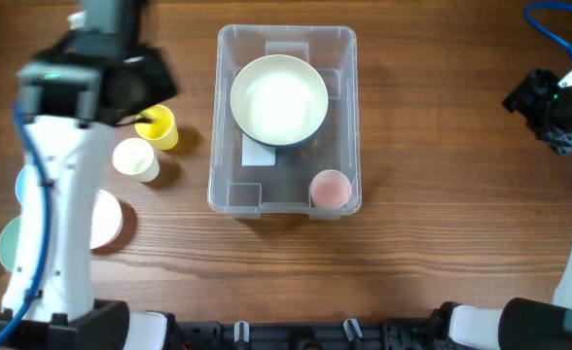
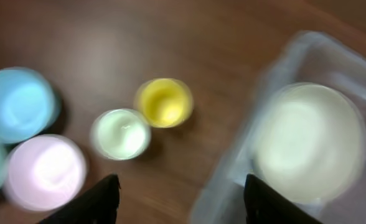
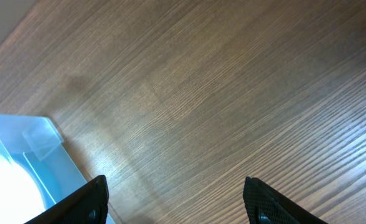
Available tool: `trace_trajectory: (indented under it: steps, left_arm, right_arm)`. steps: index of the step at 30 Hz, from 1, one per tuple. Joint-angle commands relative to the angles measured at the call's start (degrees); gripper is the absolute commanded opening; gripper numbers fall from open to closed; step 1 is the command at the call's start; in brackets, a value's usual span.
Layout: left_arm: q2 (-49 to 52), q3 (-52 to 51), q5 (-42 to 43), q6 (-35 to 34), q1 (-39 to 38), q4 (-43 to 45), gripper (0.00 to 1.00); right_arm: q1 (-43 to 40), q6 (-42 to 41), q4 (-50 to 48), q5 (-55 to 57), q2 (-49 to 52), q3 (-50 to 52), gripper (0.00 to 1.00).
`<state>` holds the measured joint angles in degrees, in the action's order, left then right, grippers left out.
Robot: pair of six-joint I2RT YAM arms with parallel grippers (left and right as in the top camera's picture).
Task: Pack container
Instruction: 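Return the left gripper to the light green cup and grasp it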
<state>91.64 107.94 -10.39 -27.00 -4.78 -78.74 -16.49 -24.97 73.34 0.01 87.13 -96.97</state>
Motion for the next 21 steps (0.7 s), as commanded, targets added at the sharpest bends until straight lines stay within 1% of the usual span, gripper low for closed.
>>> trace_trajectory:
  steps: [1,3,6,10,11,16,21]
  left_arm:
    - [3.4,-5.7,3.6,1.1,8.2,-1.2,0.64]
    - [3.8,-9.6,4.2,1.1,11.0,-0.5,0.65]
    - [3.8,-18.5,4.6,1.1,14.3,2.7,0.67]
    - [3.8,-28.8,6.0,1.1,16.0,9.4,0.68]
    - [3.8,-30.8,6.7,1.2,16.0,11.5,0.70]
    - [3.9,-39.8,8.0,1.4,16.0,21.6,0.69]
    - [4.1,-43.5,8.0,1.4,16.0,27.1,0.71]
  right_arm:
    - [0.1,1.0,0.2,-0.1,-1.2,0.1,0.70]
    - [0.1,1.0,0.2,-0.1,-1.2,0.1,0.70]
    - [0.1,1.0,0.0,-0.1,-1.2,0.1,0.70]
    - [0.1,1.0,0.0,-0.1,-1.2,0.1,0.70]
    - [0.1,1.0,0.0,-0.1,-1.2,0.1,0.70]
    - [0.1,1.0,0.1,-0.1,-1.2,0.1,0.70]
    - [0.1,1.0,0.2,-0.1,-1.2,0.1,0.70]
